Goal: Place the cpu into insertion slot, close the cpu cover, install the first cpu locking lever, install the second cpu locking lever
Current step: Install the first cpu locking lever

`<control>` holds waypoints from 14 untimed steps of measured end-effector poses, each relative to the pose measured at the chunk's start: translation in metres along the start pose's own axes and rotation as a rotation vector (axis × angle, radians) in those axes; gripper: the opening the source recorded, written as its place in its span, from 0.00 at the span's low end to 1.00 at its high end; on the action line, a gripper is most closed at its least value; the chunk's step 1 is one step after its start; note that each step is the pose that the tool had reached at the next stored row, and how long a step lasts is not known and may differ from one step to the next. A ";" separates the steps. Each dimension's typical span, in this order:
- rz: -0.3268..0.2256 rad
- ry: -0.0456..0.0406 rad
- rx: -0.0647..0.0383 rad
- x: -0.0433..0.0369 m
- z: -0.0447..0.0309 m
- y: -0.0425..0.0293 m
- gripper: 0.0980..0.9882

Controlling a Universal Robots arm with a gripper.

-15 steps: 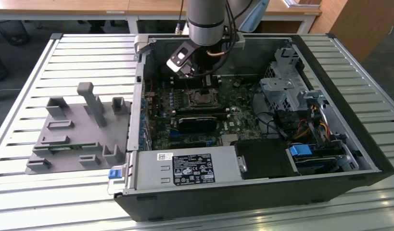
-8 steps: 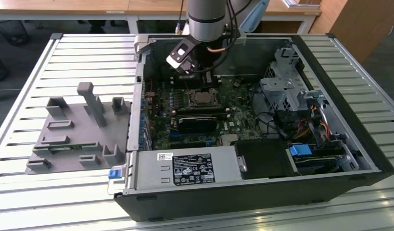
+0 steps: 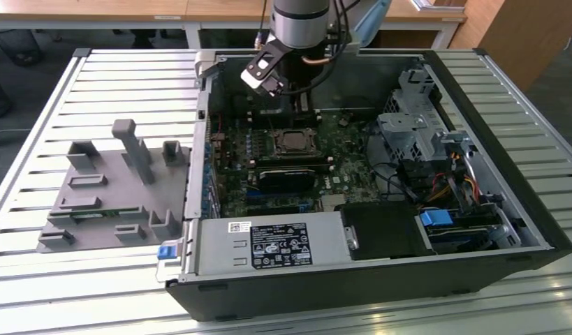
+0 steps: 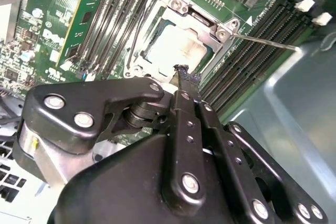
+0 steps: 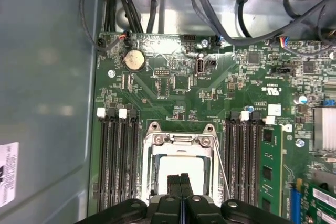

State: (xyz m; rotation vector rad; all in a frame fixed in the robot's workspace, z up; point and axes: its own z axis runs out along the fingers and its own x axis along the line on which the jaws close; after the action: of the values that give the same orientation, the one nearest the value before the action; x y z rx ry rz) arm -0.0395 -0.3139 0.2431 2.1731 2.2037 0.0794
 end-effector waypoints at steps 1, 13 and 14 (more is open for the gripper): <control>0.000 -0.0001 0.001 0.0000 -0.0021 0.0001 0.01; 0.000 -0.0001 0.004 0.0001 -0.0201 0.0014 0.01; 0.000 -0.0001 0.004 0.0000 -0.0213 0.0015 0.01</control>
State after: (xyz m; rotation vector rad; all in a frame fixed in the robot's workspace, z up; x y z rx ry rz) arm -0.0394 -0.3140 0.2644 2.1752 2.2057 0.0748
